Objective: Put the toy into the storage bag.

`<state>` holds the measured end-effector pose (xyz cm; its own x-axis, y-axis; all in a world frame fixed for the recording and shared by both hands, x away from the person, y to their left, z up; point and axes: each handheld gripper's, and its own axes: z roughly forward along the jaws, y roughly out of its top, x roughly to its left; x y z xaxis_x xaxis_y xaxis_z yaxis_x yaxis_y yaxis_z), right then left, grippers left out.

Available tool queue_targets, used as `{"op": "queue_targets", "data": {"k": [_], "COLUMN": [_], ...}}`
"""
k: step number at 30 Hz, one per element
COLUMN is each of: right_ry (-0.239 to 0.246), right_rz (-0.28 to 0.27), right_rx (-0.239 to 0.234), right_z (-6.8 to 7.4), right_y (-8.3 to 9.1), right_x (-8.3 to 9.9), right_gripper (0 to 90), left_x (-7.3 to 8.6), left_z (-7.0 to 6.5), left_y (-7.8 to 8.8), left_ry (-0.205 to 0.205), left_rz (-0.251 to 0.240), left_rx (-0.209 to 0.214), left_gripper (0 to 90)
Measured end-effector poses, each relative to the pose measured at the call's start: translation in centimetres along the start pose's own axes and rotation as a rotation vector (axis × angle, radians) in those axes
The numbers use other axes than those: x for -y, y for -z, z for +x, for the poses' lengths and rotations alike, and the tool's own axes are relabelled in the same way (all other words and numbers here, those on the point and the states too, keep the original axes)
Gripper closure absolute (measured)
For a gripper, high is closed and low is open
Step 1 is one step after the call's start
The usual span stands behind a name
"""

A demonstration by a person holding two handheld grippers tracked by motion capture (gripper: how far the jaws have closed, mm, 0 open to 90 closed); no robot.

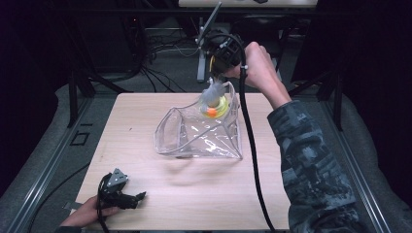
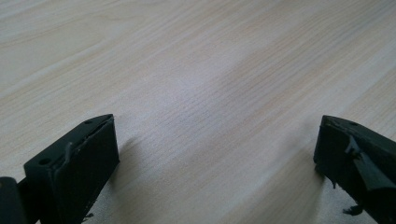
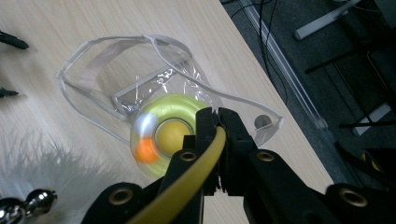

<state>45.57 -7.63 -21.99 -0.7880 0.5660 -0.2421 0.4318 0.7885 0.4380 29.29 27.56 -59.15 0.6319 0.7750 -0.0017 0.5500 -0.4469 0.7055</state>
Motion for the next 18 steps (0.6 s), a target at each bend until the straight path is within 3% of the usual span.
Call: {"op": "queue_targets", "data": {"k": [10,18], "right_ry": [-0.005,-0.017], "right_rz": [0.031,0.075], "right_rx": [-0.008,-0.028], "right_z": [0.5,0.5], "right_y": [-2.7,-5.6], "right_x": [-1.0,-0.4], "right_gripper": [87.7,87.7], "left_x": [0.0,0.0], "left_z": [0.0,0.0], "left_y": [0.0,0.0], "left_ry": [0.002,0.000], "left_rz": [-0.001,-0.001], "left_rx": [-0.001,-0.001], "left_gripper": [0.0,0.0]}}
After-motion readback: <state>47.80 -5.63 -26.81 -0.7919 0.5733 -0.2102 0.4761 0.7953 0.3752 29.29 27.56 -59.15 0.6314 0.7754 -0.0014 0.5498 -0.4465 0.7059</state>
